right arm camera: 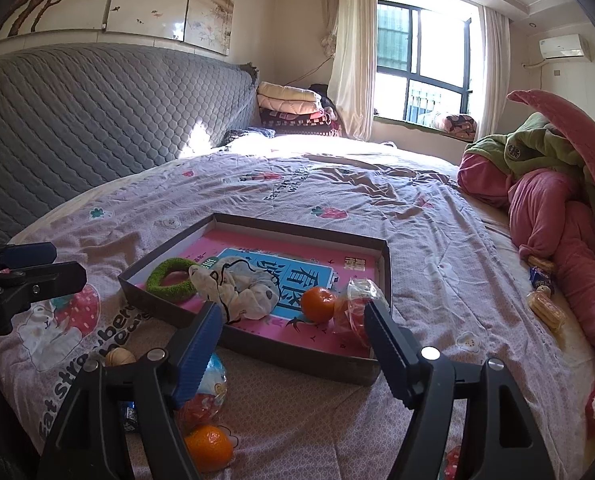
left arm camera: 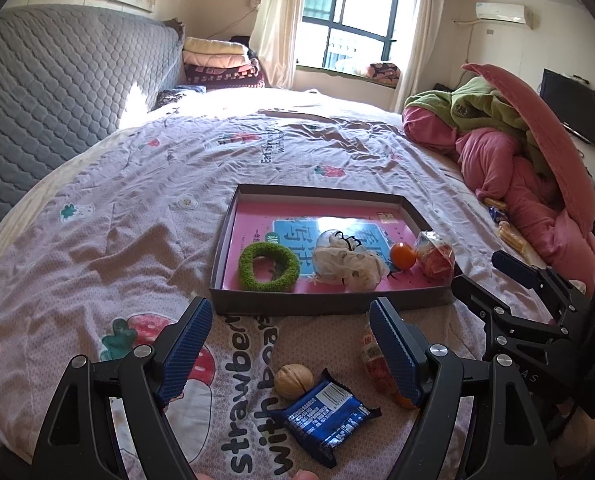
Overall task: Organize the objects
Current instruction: 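Move the left tool to the blue snack packet while the right tool approaches the large orange, then grasp the blue snack packet with the left tool while the right tool grasps the orange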
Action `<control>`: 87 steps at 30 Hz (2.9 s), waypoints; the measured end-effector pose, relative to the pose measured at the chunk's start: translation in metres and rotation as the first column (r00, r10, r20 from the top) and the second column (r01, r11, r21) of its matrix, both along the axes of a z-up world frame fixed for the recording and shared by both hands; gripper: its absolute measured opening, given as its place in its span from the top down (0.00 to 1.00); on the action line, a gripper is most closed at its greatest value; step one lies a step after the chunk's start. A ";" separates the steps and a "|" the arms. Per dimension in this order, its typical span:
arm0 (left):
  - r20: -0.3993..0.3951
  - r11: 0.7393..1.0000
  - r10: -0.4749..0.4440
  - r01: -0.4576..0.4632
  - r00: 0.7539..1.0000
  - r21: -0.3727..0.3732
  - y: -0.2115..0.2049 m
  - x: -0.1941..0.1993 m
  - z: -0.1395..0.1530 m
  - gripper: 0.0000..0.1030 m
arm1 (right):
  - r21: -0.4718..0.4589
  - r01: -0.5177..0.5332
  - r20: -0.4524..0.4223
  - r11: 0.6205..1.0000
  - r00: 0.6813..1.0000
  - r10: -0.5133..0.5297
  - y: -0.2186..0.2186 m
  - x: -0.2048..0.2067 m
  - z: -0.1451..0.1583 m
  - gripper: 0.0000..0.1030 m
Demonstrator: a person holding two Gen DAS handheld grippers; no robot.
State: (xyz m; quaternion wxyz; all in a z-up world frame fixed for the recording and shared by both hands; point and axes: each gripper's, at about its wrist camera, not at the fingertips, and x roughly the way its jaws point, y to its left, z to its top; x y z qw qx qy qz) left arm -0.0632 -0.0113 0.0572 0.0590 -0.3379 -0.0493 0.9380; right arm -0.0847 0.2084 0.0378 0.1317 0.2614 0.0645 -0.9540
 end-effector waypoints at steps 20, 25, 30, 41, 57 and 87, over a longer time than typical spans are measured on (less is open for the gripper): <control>0.021 0.998 -0.049 0.050 0.999 -0.025 0.004 0.019 -0.014 0.21 | -0.001 -0.019 0.033 1.000 0.999 0.019 -0.001 0.020 -0.008 0.29; 0.025 0.996 -0.079 0.080 0.997 -0.043 0.007 0.024 -0.021 0.21 | 0.007 -0.028 0.038 1.000 0.999 0.027 -0.003 0.025 -0.010 0.29; 0.024 0.991 -0.117 0.119 0.993 -0.058 0.010 0.031 -0.028 0.21 | 0.005 -0.027 0.050 1.000 0.998 0.027 -0.003 0.029 -0.012 0.29; 0.054 0.985 -0.162 0.165 0.985 -0.056 0.014 0.040 -0.042 0.21 | 0.011 -0.028 0.077 1.000 0.997 0.027 -0.003 0.037 -0.018 0.29; 0.085 0.979 -0.193 0.198 0.977 -0.043 0.016 0.043 -0.051 0.21 | 0.029 -0.044 0.122 0.999 0.992 0.040 -0.010 0.048 -0.028 0.29; 0.150 0.957 -0.289 0.289 0.946 0.023 0.006 0.026 -0.084 0.21 | 0.049 -0.077 0.200 0.996 0.978 0.065 -0.017 0.045 -0.045 0.29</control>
